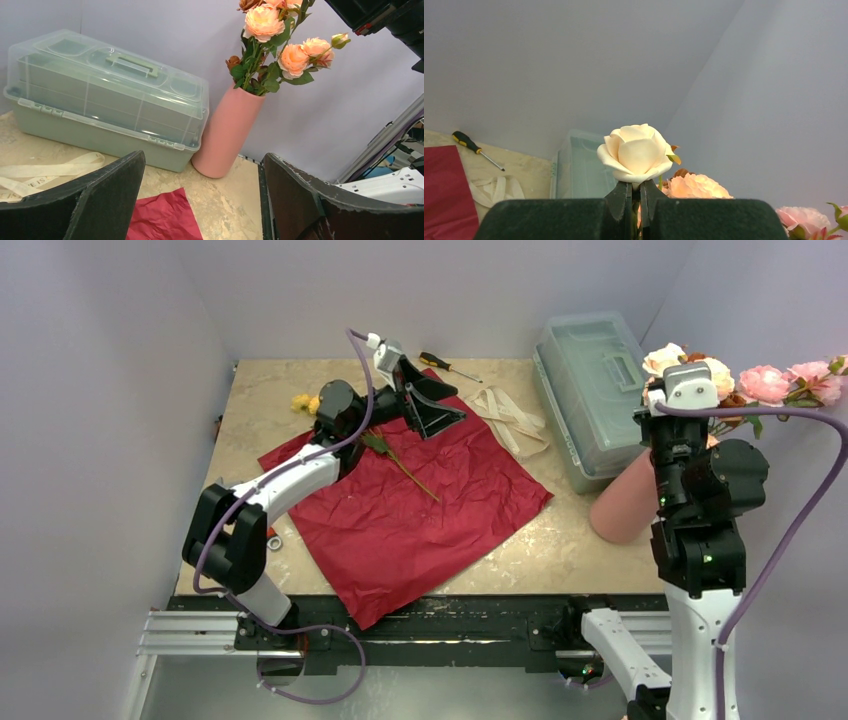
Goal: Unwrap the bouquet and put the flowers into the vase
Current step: Insert the fake flower into the vase.
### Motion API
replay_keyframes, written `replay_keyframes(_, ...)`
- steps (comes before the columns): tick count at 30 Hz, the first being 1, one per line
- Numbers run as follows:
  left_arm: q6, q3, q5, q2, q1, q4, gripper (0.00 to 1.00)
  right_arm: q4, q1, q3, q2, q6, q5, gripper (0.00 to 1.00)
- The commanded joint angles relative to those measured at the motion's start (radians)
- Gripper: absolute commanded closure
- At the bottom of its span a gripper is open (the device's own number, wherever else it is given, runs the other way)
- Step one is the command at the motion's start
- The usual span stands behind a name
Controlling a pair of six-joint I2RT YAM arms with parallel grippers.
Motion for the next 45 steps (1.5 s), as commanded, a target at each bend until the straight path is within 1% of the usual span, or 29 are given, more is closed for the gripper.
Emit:
replay_keyframes(1, 0.0, 0.007, -0.002, 0.001, 0.019, 0.058, 0.11, 0.105, -0.005, -0.044, 0.008, -0.033, 0.045, 1.0)
replay_keyframes(11, -0.035, 0.007, 0.006, 0.007, 0.045, 0.084, 0.11, 0.19, -0.006, -0.146, 0.016, -0.025, 0.067, 1.0)
replay_keyframes(21, -0.044, -0.007, 0.012, -0.004, 0.074, 0.087, 0.11, 0.211, -0.017, -0.254, -0.001, -0.048, 0.113, 1.0)
replay_keyframes(29, -0.053, -0.02, 0.014, -0.004, 0.082, 0.104, 0.11, 0.15, -0.028, -0.264, 0.004, 0.014, 0.147, 1.0)
replay_keyframes(37, -0.061, -0.023, 0.013, 0.0, 0.092, 0.103, 0.11, 0.086, -0.061, -0.279, 0.017, 0.032, 0.189, 1.0)
replay_keyframes(40, -0.062, -0.024, 0.006, 0.004, 0.097, 0.088, 0.11, 0.06, -0.121, -0.273, 0.02, 0.046, 0.161, 1.0)
replay_keyframes(45, -0.06, -0.04, -0.007, 0.002, 0.102, 0.074, 0.11, 0.028, -0.16, -0.271, 0.033, 0.056, 0.148, 1.0)
